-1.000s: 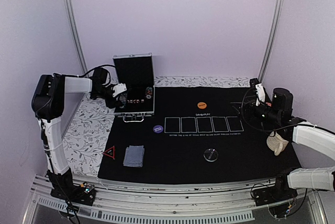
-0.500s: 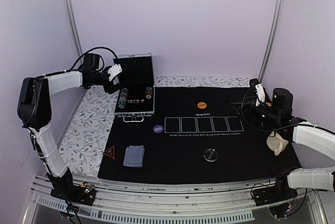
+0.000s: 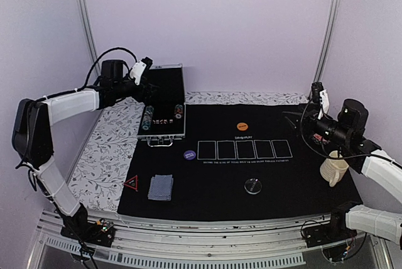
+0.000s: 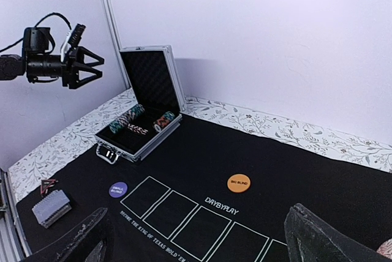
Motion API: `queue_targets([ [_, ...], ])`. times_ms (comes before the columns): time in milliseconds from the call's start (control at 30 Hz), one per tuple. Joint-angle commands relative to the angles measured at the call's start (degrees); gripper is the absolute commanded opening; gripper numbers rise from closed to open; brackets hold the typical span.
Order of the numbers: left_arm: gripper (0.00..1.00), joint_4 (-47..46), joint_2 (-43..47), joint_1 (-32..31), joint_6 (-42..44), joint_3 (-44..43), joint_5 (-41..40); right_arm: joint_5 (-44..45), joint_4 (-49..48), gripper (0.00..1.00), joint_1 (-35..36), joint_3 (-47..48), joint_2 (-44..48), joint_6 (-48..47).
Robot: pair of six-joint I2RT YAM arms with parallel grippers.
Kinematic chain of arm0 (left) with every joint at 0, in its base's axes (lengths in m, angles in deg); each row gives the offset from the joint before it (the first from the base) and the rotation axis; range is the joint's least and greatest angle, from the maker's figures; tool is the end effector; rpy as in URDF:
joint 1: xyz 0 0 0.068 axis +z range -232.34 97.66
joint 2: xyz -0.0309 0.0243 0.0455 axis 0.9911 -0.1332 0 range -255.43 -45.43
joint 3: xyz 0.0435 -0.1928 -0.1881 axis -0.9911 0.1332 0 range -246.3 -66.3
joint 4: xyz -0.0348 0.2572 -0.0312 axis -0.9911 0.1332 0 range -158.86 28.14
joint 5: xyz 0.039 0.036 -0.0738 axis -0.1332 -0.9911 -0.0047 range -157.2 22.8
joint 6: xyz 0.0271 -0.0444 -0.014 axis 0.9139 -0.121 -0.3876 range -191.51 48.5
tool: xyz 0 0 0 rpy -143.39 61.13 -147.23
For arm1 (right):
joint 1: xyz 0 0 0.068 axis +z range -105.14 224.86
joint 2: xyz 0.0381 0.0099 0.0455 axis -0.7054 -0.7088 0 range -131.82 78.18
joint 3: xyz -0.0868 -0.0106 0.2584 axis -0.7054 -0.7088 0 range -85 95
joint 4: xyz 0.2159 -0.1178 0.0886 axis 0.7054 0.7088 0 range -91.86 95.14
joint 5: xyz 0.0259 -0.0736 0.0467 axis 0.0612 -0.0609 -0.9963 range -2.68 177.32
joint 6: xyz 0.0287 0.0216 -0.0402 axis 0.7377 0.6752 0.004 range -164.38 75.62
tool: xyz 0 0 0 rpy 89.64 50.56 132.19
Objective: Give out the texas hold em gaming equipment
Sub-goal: Pick up the pile of poker chips from the chip case.
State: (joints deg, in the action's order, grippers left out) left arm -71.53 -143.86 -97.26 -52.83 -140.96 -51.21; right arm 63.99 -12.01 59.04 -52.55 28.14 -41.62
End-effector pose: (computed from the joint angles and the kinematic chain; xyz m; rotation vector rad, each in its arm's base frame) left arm 0.3917 -0.1145 0.2920 0.7325 1.7864 -0.2264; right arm 0.1981 0.0647 0.2851 -0.4741 1.6558 0.5652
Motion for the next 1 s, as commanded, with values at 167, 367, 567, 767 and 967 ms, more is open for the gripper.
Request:
queue_targets([
  [167,0.74,8.86,1.96,-3.53,-24.87,3.10,-21.08,-6.32,11.32,0.99,-0.22,8.11,1.78,7.43],
  [367,0.74,8.42,0.56,-6.06,-27.64,3.56,-21.95,-5.35,16.07,0.99,-0.20,9.83,1.83,11.82],
  [567,0.74,10.13,-4.70,-8.58,-25.22,-3.25,-20.62,-6.27,17.44,0.99,-0.20,9.29,1.96,14.72],
  [767,0.75,10.50,-5.66,-7.93,-25.09,-0.73,-28.24,-6.14,18.77,0.99,-0.24,9.84,2.76,15.82],
  [967,0.78,12.39,-8.97,-5.05,-26.42,-0.12,-30.00,-5.18,18.68,0.99,-0.22,9.60,2.76,16.13],
])
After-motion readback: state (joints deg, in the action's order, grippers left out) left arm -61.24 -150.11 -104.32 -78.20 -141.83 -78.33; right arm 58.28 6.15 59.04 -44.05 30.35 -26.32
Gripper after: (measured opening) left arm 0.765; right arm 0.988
